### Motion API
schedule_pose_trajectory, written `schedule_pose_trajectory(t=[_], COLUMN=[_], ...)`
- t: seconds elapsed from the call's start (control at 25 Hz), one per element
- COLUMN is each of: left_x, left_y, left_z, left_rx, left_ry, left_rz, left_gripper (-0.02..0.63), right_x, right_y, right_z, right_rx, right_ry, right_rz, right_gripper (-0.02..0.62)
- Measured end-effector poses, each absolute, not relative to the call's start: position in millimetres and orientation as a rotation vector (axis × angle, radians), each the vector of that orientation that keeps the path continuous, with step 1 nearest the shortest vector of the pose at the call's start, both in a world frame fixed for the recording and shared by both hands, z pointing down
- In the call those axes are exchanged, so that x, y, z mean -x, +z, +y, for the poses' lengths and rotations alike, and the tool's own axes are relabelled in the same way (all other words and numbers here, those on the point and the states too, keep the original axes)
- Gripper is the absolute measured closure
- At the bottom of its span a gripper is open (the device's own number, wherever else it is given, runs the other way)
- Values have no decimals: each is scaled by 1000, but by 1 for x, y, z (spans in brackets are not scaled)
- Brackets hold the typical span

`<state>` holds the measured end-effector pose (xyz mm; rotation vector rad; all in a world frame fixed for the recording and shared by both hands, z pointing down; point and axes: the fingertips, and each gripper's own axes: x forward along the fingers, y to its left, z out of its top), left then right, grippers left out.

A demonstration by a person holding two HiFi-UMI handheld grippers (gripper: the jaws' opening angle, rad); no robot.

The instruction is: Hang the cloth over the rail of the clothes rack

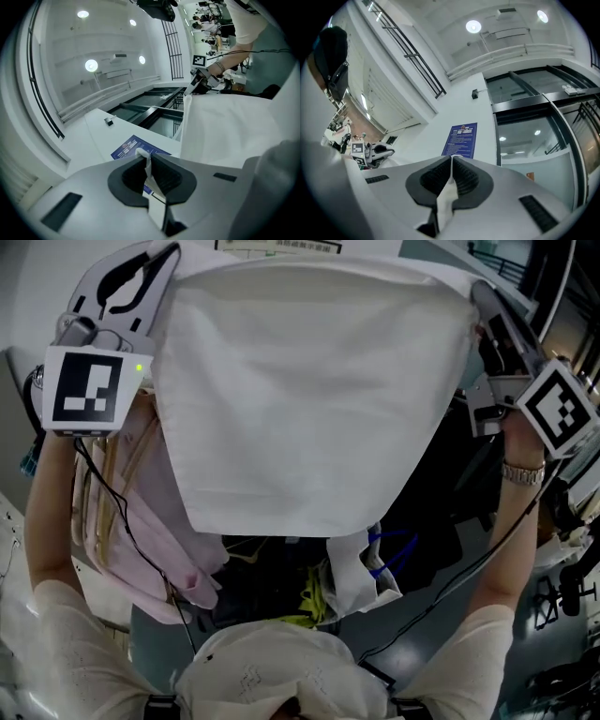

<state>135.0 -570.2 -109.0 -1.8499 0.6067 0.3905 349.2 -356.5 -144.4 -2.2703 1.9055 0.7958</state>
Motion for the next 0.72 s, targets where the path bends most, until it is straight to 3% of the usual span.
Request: schedule_pose_trajectory(t=[0.32,0.72], left_x=[-170,-223], left_y=[-150,-110], left_z=[-578,-638], left_rx=[1786,1748], left_ry=[277,120], left_rz=[628,510], left_gripper=[583,583], right_x=[-397,-459], right_y=[-176,-125], right_z=[-374,-448], right_rx=[2328,2407], right_ry=[709,336], right_rz=[1879,2022], right_gripper=[572,571])
